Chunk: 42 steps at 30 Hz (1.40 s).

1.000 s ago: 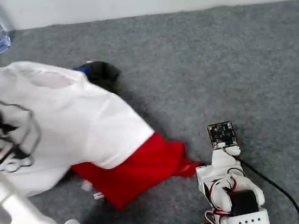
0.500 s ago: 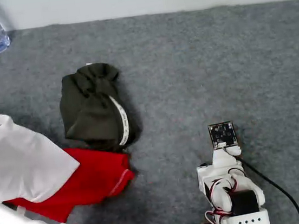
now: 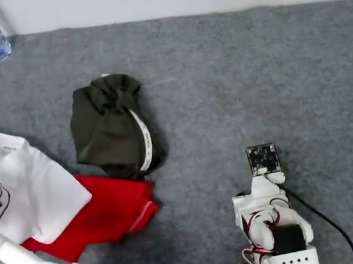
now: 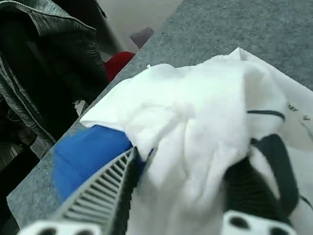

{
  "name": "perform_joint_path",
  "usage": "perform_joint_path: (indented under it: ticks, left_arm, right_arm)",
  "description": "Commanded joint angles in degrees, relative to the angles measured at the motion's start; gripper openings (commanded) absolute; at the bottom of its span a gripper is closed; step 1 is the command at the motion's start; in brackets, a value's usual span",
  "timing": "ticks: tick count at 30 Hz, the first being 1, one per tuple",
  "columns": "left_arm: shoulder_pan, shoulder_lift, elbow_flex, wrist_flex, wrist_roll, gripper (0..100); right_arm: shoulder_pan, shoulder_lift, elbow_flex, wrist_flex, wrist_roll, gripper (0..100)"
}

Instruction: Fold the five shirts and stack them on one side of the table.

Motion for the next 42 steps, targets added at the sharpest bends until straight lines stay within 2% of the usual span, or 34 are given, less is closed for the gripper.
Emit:
perform_joint_path:
  ticks: [1,6,11,16,19,25,33,37,42]
  left_arm:
    - [-0.4,-1.8,-4.4,3.3,-0.5,34]
    - [0.4,-1.4,-18.1,23.6,-0.5,34]
    - [4.8,-1.8,-31.1,41.6,-0.4,34]
    - [14.7,-1.8,-39.8,57.4,-0.8,34]
    - [23.5,-1.8,-40.9,64.9,-1.0,34]
    - [39.4,-1.8,-32.7,65.4,-1.2,34]
    - [57.4,-1.8,-17.7,64.5,-6.2,34]
    - [63.7,-1.7,-9.9,60.1,-6.5,34]
    - [68.3,-1.3,0.7,48.8,-6.2,34]
  right_arm:
    - [0.2,-0.2,1.0,0.2,-0.3,31.8]
    - [0.2,-0.2,1.0,0.2,-0.3,31.8]
    - [0.2,-0.2,1.0,0.2,-0.3,31.8]
    - [0.2,-0.2,1.0,0.2,-0.3,31.8]
    - [0.2,-0.2,1.0,0.2,-0.3,31.8]
    - [-0.6,-0.2,1.0,0.2,-0.3,31.9]
    - [-7.3,-0.2,1.0,0.2,-0.3,31.9]
    - [-7.4,-0.2,0.4,0.5,-0.1,31.9]
    - [-1.7,-0.3,-1.8,1.2,-0.2,32.0]
